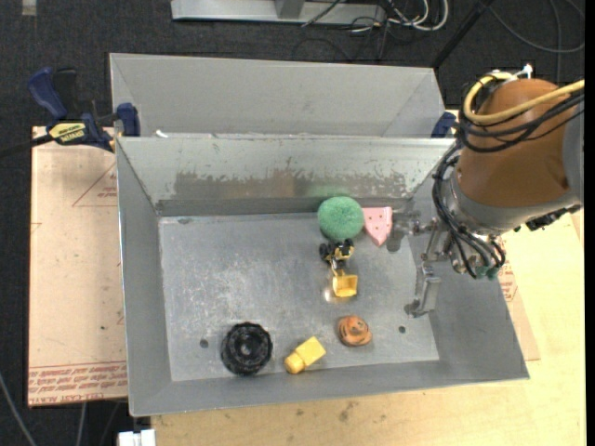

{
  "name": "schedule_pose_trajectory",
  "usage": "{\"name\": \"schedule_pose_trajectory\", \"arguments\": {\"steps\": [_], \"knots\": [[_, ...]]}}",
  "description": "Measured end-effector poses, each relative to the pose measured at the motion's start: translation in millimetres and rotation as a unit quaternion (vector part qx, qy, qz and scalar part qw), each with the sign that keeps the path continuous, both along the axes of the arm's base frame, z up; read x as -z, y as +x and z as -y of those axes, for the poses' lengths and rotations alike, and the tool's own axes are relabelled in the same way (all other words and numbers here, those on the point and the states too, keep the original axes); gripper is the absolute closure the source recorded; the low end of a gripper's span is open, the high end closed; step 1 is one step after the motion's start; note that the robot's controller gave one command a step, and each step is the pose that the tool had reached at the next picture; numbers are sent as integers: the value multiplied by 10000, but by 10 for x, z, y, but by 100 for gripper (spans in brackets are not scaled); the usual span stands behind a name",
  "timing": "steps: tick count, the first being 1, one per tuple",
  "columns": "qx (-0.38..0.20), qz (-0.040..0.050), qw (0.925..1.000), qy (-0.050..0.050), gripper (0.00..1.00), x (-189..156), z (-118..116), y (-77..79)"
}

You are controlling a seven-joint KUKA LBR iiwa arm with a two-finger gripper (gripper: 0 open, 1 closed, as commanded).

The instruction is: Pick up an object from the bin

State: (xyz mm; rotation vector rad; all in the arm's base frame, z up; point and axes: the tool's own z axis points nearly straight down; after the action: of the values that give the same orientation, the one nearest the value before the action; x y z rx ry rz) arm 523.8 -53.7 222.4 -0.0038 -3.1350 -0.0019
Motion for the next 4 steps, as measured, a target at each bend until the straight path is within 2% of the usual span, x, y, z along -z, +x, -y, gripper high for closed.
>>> {"name": "schedule_pose_trajectory", "arguments": {"steps": [1,2,3,4], "knots": [[-9,38,10000,-4,0,-44,-1,12],[173,80,9998,-5,0,460,-432,212],[-66,46,10000,11,0,916,-659,380],[-495,57,9988,0,0,1180,-645,420]]}}
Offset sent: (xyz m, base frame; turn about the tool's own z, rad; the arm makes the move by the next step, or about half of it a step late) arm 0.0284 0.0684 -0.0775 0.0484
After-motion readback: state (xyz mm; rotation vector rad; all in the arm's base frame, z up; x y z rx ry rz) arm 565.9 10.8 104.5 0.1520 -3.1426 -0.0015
